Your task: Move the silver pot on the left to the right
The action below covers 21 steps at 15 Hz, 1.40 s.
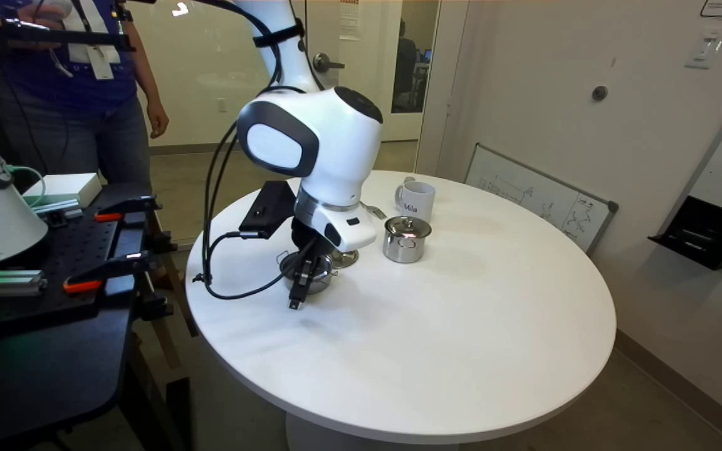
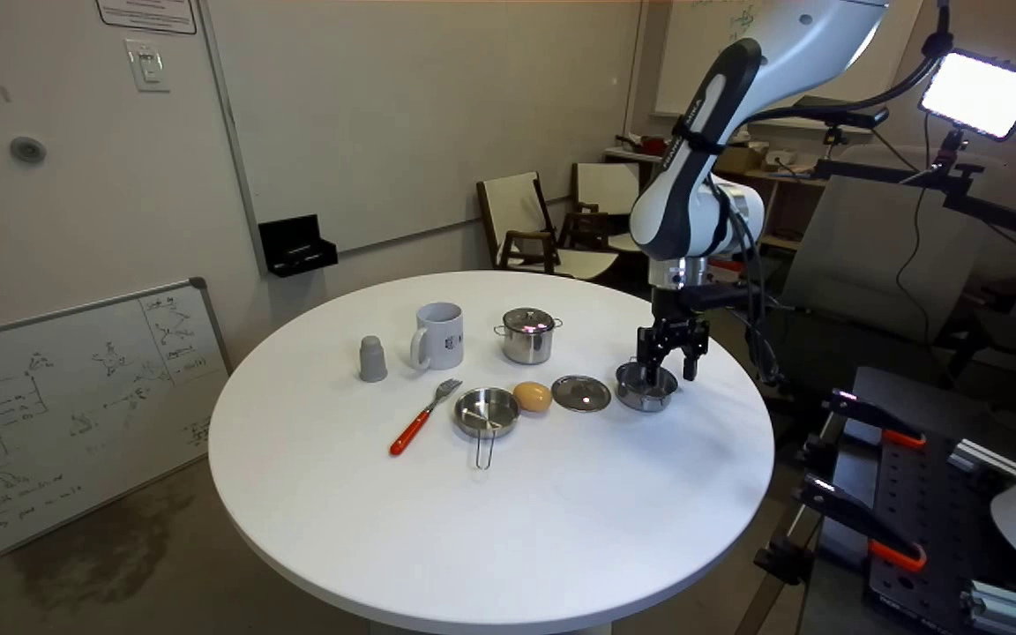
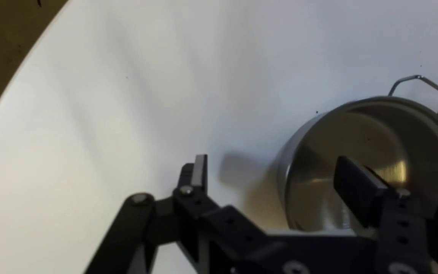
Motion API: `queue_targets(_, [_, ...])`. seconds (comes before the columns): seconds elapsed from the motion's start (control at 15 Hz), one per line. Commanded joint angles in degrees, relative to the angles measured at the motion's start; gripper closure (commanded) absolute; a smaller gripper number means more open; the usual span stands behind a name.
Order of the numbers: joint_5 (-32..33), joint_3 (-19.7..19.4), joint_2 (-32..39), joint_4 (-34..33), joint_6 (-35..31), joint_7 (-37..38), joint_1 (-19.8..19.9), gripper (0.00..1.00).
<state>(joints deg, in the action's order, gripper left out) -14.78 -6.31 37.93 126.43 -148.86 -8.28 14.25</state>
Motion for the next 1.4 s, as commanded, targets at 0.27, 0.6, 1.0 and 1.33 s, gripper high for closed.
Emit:
queue_targets(0.27, [0.75,0.77,0.97,-1.96,-0.56,1.94,1.48,0.77])
queue_targets(0.6, [0.19,1.22,0.76,-1.9,-0.51,1.96,2.09,1.0])
queue_targets(1.0, [1.42,2.25,-2.25,-1.89,1.5,-1.44,2.97,0.98])
queue_targets(1.33, [9.23,1.16,-3.93,-5.37,6.16,-5.94,1.06,0.98])
